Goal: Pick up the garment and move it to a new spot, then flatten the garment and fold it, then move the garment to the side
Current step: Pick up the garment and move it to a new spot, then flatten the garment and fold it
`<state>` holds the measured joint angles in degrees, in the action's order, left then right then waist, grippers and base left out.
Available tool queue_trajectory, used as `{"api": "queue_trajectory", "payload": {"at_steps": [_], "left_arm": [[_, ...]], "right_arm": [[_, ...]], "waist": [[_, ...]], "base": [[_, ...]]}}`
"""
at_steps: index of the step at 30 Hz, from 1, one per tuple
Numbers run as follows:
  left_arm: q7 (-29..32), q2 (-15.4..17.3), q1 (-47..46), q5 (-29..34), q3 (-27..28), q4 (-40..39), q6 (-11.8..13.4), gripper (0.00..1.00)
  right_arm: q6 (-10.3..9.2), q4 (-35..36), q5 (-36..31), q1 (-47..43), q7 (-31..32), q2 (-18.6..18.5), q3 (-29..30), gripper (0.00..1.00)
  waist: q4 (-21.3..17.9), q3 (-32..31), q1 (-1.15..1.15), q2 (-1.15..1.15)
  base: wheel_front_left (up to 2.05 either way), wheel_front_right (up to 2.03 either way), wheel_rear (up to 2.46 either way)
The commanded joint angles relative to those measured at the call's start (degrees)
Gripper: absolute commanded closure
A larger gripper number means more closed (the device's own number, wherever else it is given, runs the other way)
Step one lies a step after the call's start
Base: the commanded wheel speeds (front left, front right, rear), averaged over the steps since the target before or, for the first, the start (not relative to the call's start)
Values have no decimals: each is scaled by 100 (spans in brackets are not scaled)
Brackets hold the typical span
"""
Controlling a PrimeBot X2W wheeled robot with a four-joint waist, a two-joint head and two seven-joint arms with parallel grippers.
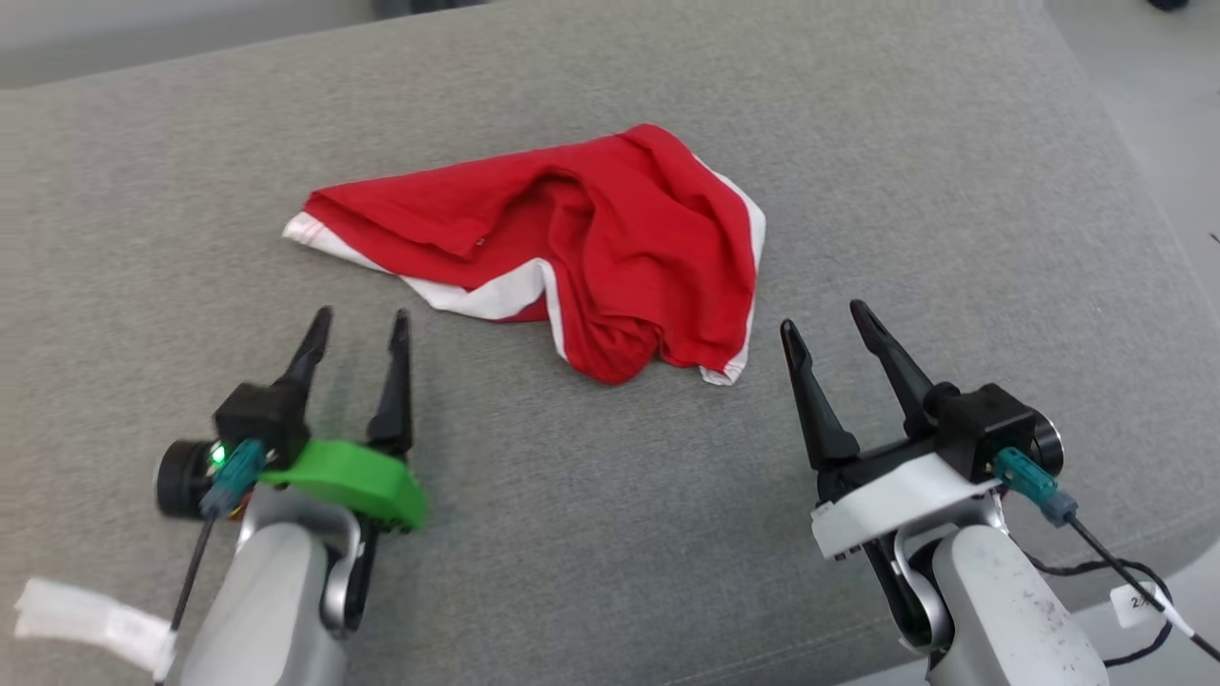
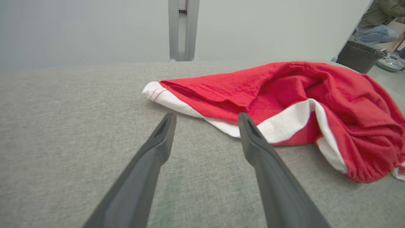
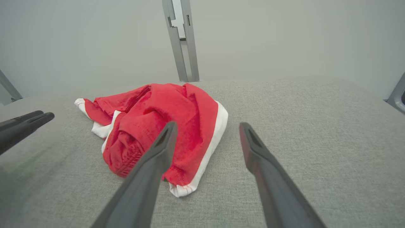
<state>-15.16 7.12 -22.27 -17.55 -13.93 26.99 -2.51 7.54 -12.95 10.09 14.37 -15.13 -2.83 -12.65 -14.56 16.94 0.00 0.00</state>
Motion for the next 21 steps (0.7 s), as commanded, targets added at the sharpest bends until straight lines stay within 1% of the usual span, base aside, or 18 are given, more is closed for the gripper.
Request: {"api": "queue_trajectory", "payload": {"at_steps": [1,5,11,15,17,21], "left_arm": [[1,10,216,89,151,-110,15,0],[1,-66,827,298,713,-399,14,0],[1,-285,1772,599,1442,-909,36,0],[2,-379,2323,699,1679,-1112,-26,0],[1,-397,2459,766,1695,-1167,-106,0],[1,-415,2594,815,1769,-1170,-147,0]], "right_arm": [[-10,-46,-55,-110,-3,-14,32,0],[-10,-169,-115,-276,-3,-15,91,0],[-10,-362,-149,-562,-3,-15,181,0],[-10,-472,-144,-759,-3,-14,180,0],[-10,-500,-109,-826,-3,-15,202,0],[-10,-554,-91,-850,-3,-13,192,0]], "waist": [[375,-335,0,0],[604,-584,0,0],[844,-972,0,0],[919,-1240,0,0],[949,-1313,0,0],[988,-1389,0,0]], "base": [[0,0,0],[0,0,0],[0,0,0],[0,0,0],[0,0,0],[0,0,0]]}}
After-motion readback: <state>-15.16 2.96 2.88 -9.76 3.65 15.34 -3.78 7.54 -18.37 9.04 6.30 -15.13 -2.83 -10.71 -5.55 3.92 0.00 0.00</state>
